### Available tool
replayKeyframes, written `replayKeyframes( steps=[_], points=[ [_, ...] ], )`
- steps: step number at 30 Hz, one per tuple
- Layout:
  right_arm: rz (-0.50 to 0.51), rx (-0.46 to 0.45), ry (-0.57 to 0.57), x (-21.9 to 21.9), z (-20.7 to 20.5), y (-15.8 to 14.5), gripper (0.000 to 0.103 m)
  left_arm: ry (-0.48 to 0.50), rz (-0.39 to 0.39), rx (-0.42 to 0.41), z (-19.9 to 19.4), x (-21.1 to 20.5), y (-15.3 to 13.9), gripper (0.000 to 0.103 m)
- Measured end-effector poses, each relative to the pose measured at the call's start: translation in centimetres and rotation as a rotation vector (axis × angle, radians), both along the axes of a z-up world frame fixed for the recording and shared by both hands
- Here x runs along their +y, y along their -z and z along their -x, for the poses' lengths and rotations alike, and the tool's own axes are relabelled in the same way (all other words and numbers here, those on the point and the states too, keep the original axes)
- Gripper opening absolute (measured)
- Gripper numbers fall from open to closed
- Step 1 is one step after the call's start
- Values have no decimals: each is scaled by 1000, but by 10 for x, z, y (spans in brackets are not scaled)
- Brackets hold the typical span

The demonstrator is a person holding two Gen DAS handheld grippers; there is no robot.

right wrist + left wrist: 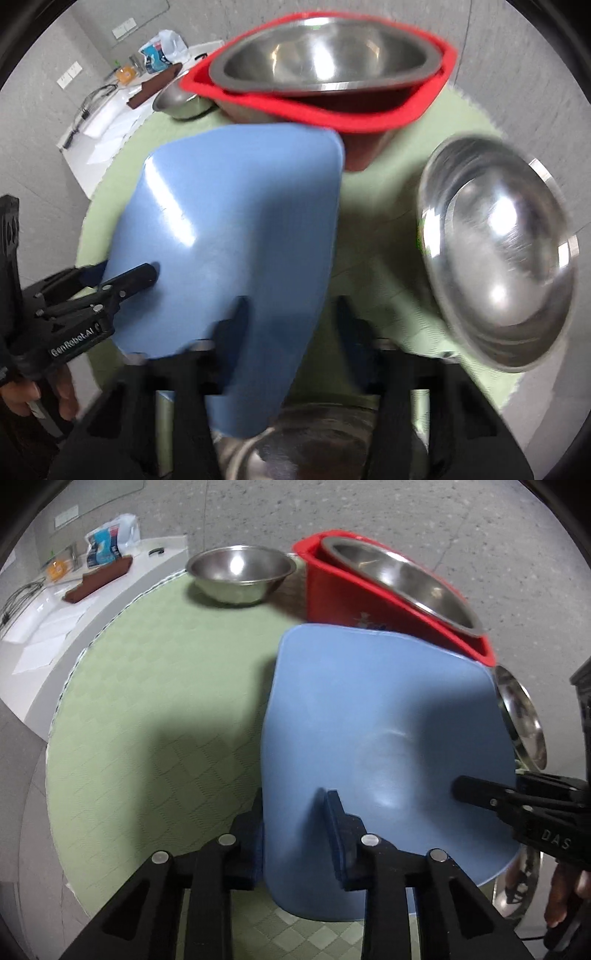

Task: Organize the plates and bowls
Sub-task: 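Grasp the blue plate edge with the left tool while the right tool grips it, then lower the blue plate onto the bowl in the red basket, open both tools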

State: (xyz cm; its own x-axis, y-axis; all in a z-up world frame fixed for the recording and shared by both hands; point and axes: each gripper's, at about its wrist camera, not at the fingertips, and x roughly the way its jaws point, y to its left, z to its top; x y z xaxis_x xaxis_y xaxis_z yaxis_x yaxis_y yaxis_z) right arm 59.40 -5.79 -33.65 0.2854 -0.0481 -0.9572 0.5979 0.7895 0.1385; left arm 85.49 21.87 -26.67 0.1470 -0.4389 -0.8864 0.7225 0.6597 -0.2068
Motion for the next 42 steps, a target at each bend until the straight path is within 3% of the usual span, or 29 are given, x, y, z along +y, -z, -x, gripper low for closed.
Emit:
replayKeyframes(
  steps=[4,10,14,18,23,27,34,37,40,42],
  points=[
    [-4,-33,-28,8,-5,-12,17,-21,15,5,-15,21,-8,24],
    [4,-132,-127,28,-18,-55,17,-81,98,-106,-15,56,-75,21],
    [42,-206,-163,11,-30,-90,17,-83,159,-203,-22,38,-121,21],
    [101,-242,-144,-30,-45,-112,18,-50,197,-259,-36,-11,-147,21],
    [157,-228,-76,-94,-61,-111,18,-16,193,-225,-59,-76,-135,21],
    [164,-179,-59,-129,-77,-85,18,-27,125,-203,-74,-104,-107,21],
    [147,-115,-63,-147,-88,-53,18,-40,37,-175,-84,-125,-77,21],
    [150,-98,-75,-149,-90,-46,21,-42,30,-174,-87,-132,-74,27],
    [153,-84,-81,-147,-92,-41,28,-47,32,-181,-81,-138,-72,29],
    [157,-80,-85,-144,-91,-40,42,-49,40,-186,-76,-135,-74,45]
  ],
)
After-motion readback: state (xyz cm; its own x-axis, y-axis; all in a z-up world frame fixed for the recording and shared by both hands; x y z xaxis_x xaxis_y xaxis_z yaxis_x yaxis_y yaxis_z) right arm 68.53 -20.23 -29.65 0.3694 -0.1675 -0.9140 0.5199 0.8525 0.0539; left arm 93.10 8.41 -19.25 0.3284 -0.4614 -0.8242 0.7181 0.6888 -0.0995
